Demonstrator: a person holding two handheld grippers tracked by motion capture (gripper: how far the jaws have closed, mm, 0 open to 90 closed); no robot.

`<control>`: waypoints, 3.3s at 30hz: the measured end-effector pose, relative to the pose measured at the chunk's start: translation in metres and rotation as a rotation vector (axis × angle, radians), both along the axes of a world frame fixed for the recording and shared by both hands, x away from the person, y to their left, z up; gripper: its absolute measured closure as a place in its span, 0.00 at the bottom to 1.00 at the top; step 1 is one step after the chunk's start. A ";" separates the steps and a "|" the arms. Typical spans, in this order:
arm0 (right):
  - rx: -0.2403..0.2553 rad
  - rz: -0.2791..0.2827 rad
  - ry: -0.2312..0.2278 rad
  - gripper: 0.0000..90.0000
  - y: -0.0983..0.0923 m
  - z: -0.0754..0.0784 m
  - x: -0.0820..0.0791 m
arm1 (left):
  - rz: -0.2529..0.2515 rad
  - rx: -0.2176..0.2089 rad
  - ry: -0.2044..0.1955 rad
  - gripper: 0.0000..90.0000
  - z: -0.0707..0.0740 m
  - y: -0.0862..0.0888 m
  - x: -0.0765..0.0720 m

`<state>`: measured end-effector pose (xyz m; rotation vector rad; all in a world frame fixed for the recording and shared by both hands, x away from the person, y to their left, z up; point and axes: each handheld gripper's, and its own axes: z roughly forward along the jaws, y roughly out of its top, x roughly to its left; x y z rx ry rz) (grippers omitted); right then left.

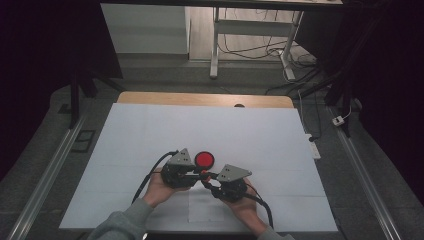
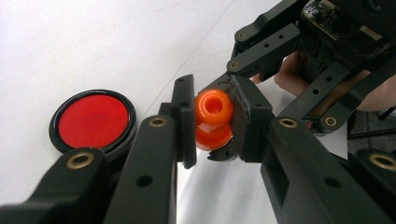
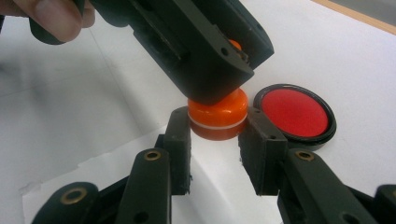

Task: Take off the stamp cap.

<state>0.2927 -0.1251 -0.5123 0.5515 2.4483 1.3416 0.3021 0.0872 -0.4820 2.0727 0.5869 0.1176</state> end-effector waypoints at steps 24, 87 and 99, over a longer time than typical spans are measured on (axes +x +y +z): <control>0.024 -0.010 -0.002 0.72 -0.001 -0.002 -0.002 | 0.002 -0.011 -0.011 0.81 -0.001 0.000 -0.001; 0.018 -0.034 -0.005 0.72 -0.010 -0.006 0.001 | 0.090 -0.128 -0.036 0.81 0.011 0.027 0.000; 0.028 -0.062 -0.012 0.72 -0.025 -0.003 0.002 | 0.096 -0.113 -0.031 0.81 0.010 0.029 0.002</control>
